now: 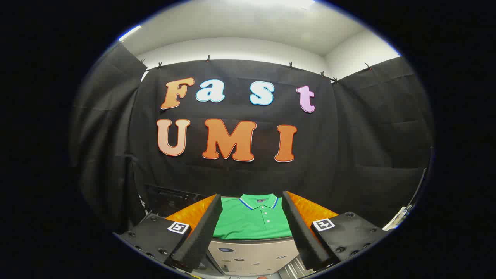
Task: Put the clothes into the washing machine and then close the washing machine lid.
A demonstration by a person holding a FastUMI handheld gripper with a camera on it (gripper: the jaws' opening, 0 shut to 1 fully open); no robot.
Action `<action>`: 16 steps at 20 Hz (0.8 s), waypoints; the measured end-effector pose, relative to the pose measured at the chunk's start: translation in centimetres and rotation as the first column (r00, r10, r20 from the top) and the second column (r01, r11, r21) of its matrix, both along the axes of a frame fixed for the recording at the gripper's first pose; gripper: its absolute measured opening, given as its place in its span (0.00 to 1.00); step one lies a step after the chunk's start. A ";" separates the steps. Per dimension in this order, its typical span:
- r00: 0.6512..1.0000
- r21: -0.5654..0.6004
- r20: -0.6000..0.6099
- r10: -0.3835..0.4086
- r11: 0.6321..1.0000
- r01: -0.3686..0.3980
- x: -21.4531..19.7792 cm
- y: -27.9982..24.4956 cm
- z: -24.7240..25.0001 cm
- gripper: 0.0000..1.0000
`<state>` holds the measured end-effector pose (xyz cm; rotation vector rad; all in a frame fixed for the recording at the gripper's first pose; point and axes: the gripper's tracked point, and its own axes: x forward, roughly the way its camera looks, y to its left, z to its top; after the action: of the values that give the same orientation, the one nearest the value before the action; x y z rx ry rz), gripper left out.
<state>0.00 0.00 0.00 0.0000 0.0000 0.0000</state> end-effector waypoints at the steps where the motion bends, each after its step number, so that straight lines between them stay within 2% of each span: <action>1: 1.000 -0.002 0.001 0.000 1.000 0.000 -0.3 0.2 0.1 1.00; 16: 1.000 -0.002 -0.008 -0.020 1.000 0.020 -0.8 -0.4 0.1 1.00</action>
<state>-0.82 -0.37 0.10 -0.0016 0.0084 -0.0196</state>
